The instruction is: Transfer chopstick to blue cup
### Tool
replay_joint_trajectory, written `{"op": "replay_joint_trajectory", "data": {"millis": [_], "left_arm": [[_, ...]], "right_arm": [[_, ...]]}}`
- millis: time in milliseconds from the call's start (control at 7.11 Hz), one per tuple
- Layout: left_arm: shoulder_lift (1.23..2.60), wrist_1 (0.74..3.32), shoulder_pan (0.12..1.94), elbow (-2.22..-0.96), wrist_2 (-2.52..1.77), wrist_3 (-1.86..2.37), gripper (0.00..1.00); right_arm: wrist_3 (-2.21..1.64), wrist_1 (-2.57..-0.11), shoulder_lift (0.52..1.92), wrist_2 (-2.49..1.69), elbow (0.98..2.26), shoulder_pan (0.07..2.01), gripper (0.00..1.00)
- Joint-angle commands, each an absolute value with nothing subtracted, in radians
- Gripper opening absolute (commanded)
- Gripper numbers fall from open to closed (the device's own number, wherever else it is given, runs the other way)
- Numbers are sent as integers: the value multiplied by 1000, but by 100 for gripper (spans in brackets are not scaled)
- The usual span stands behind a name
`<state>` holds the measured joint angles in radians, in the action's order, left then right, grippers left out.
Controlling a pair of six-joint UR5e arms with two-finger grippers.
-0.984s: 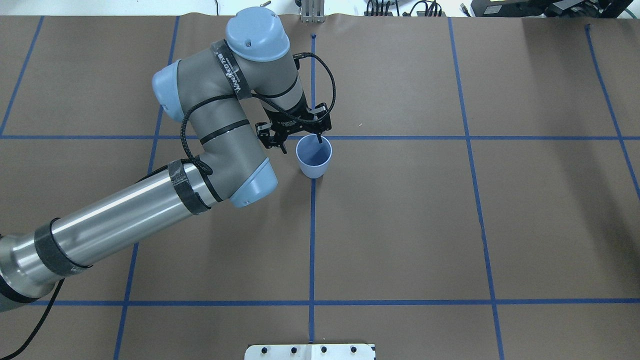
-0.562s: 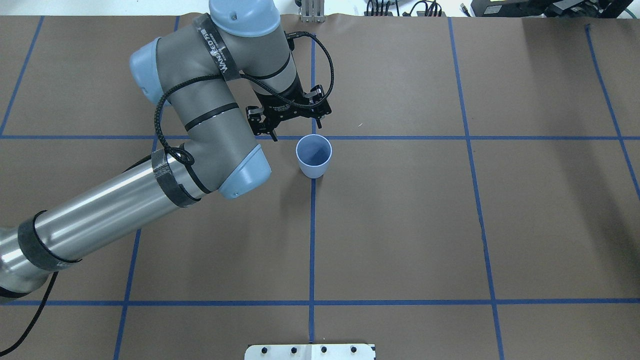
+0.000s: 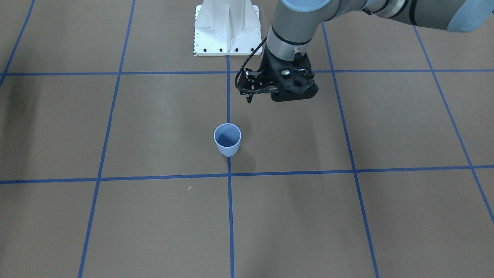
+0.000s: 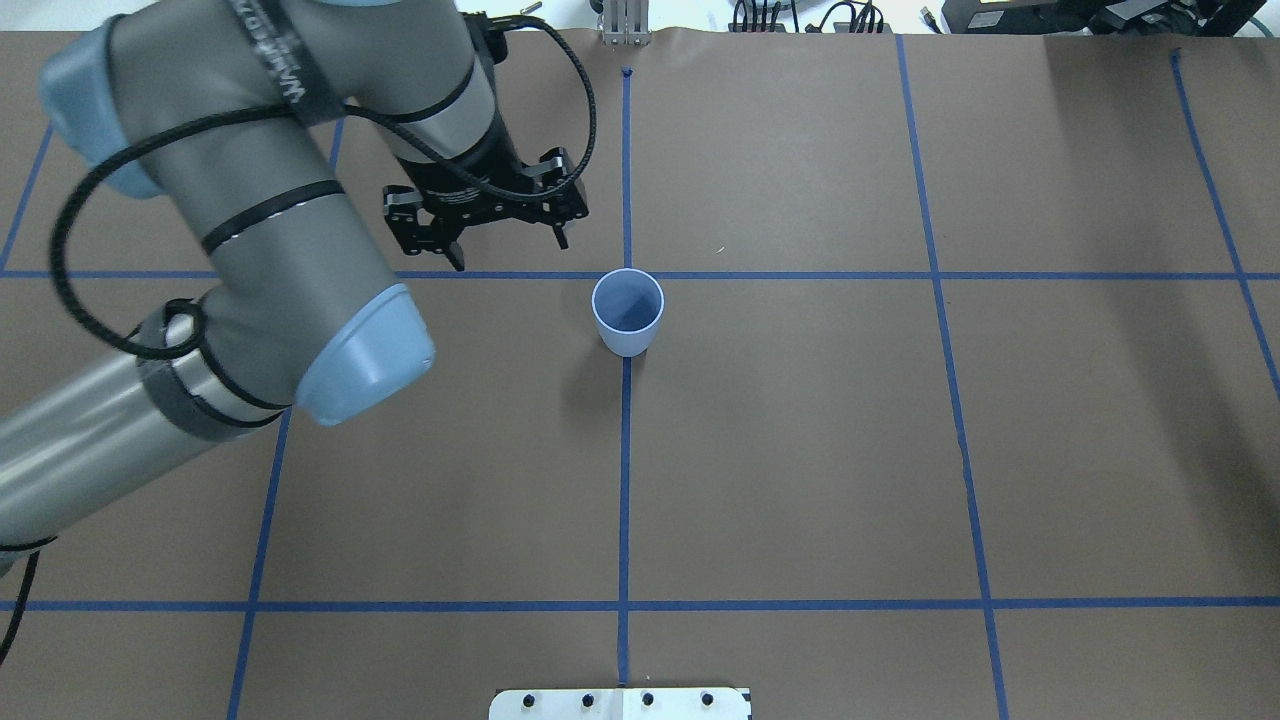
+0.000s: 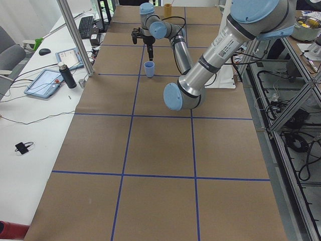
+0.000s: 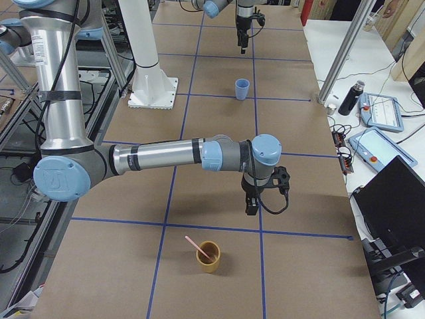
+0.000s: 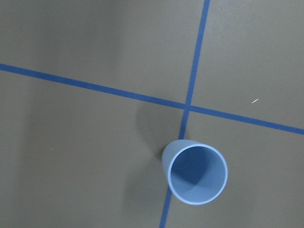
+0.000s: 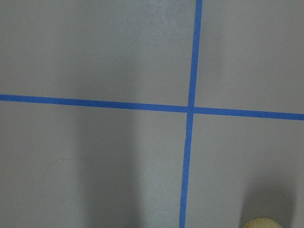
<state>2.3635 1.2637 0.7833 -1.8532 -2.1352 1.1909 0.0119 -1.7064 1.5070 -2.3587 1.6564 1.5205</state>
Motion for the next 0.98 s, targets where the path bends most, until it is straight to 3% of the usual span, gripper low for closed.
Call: {"op": "replay_joint_trajectory", "data": {"millis": [0, 844], "left_arm": [[2252, 1246, 880, -1963, -2137, 1093, 99], [2226, 1086, 976, -2039, -2137, 907, 99]], "right_arm": [[17, -1707, 1517, -2361, 1652, 1522, 100], [242, -1715, 1611, -2292, 1646, 1653, 100]]}}
